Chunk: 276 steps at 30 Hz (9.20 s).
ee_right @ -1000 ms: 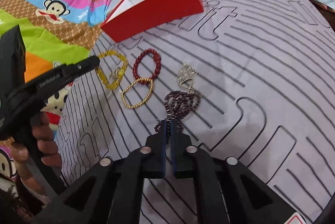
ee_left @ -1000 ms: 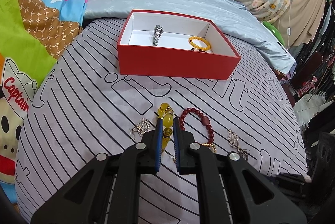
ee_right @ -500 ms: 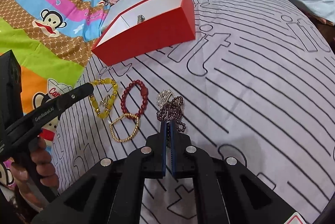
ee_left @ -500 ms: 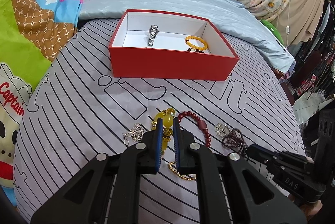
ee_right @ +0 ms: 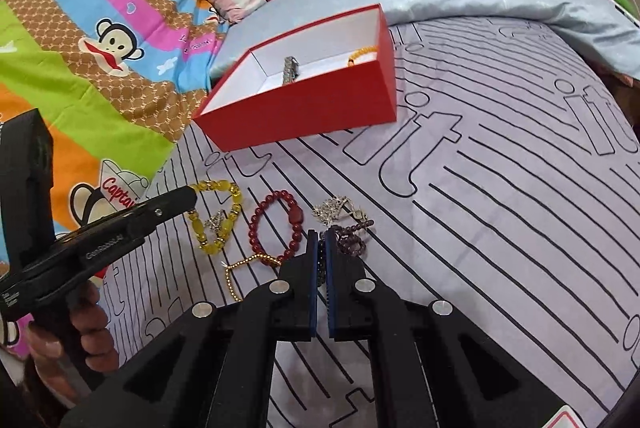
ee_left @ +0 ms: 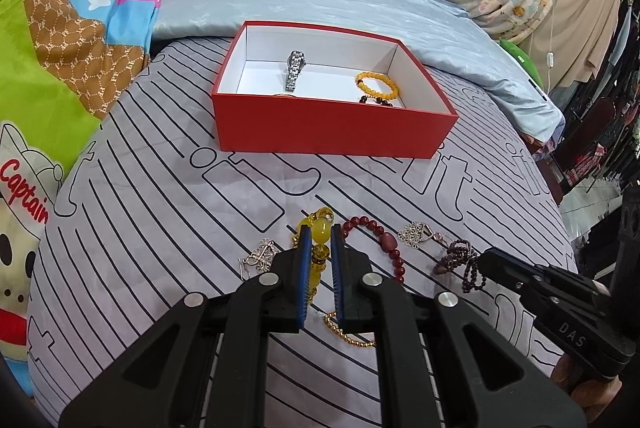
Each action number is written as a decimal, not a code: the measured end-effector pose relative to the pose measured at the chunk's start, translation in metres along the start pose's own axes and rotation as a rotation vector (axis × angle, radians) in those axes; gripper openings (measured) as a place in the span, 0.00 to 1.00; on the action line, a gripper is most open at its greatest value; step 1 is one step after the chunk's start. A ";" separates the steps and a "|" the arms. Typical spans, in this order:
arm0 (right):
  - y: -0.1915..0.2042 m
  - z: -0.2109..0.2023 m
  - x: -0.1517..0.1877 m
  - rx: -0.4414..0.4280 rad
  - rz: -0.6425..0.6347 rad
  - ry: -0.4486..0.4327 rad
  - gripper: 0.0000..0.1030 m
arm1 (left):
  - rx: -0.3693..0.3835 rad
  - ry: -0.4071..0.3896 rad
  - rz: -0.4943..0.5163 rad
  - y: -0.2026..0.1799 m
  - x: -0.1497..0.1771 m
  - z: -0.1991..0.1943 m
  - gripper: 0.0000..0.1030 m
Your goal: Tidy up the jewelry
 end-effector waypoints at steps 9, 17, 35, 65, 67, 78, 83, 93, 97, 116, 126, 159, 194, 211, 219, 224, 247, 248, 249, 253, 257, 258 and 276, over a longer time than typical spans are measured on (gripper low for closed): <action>-0.016 0.037 -0.019 -0.008 0.027 0.037 0.03 | 0.001 0.001 0.001 0.000 0.000 -0.001 0.09; 0.009 0.026 -0.057 -0.060 -0.024 -0.049 0.03 | -0.003 -0.001 0.007 0.000 -0.004 0.002 0.09; 0.035 -0.043 -0.112 -0.067 -0.105 -0.200 0.03 | 0.016 -0.066 0.043 -0.006 -0.033 -0.025 0.08; 0.044 0.049 -0.185 -0.056 -0.145 -0.118 0.03 | -0.009 -0.131 0.086 -0.001 -0.166 0.028 0.08; 0.043 0.061 -0.187 -0.050 -0.146 -0.105 0.03 | -0.009 -0.115 0.086 0.002 -0.167 0.040 0.09; 0.037 0.098 -0.190 -0.024 -0.145 -0.078 0.05 | -0.074 -0.081 0.062 0.022 -0.171 0.076 0.21; 0.033 0.089 -0.186 -0.010 -0.132 -0.093 0.13 | -0.137 -0.113 0.065 0.030 -0.168 0.068 0.50; 0.044 0.048 -0.160 0.010 -0.154 -0.128 0.25 | -0.119 -0.090 0.062 0.028 -0.138 0.050 0.50; 0.048 0.033 -0.143 0.007 -0.152 -0.126 0.26 | -0.124 -0.093 0.067 0.024 -0.123 0.036 0.50; 0.022 -0.005 -0.029 0.151 -0.149 -0.078 0.54 | -0.135 0.003 -0.030 0.046 -0.004 0.018 0.66; 0.012 0.005 0.003 0.144 -0.090 -0.028 0.55 | -0.174 0.021 -0.013 0.046 0.028 0.036 0.63; -0.004 0.069 -0.031 0.150 -0.074 0.016 0.49 | -0.093 0.003 -0.031 0.042 0.018 0.026 0.23; 0.042 -0.031 -0.088 0.033 -0.147 -0.186 0.00 | -0.029 -0.101 0.006 0.019 -0.039 -0.027 0.23; 0.035 -0.004 -0.186 0.020 -0.152 -0.229 0.00 | -0.043 -0.211 0.101 -0.008 -0.164 -0.002 0.23; 0.028 0.036 -0.196 0.042 -0.161 -0.184 0.00 | -0.073 -0.166 0.101 -0.003 -0.176 0.042 0.23; 0.024 0.058 -0.200 0.047 -0.156 -0.158 0.00 | -0.084 -0.140 0.092 0.004 -0.179 0.064 0.23; 0.016 0.089 -0.199 0.107 -0.148 -0.143 0.32 | -0.179 -0.112 0.063 0.028 -0.178 0.098 0.55; 0.016 0.086 -0.199 0.104 -0.145 -0.146 0.33 | -0.180 -0.111 0.063 0.027 -0.177 0.097 0.55; 0.018 0.083 -0.198 0.102 -0.146 -0.150 0.33 | -0.180 -0.111 0.062 0.026 -0.176 0.095 0.55; 0.023 0.070 -0.192 0.099 -0.150 -0.160 0.36 | -0.170 -0.117 0.074 0.020 -0.172 0.085 0.55; 0.027 0.053 -0.182 0.096 -0.154 -0.170 0.36 | -0.164 -0.124 0.081 0.014 -0.164 0.070 0.55; 0.028 0.047 -0.179 0.101 -0.157 -0.175 0.37 | -0.164 -0.126 0.084 0.013 -0.161 0.066 0.55; 0.030 -0.015 -0.066 0.114 -0.151 -0.138 0.37 | -0.181 -0.106 0.096 0.011 -0.080 0.013 0.55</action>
Point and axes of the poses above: each gripper's, at about its wrist camera, not at the fingertips, and z roughly the way its jaws point, y to its left, x to its underside, the point moved 8 cm from there along z, roughly the way its jaws point, and after that the axes turned 1 degree about y, right-handed, at the moved point
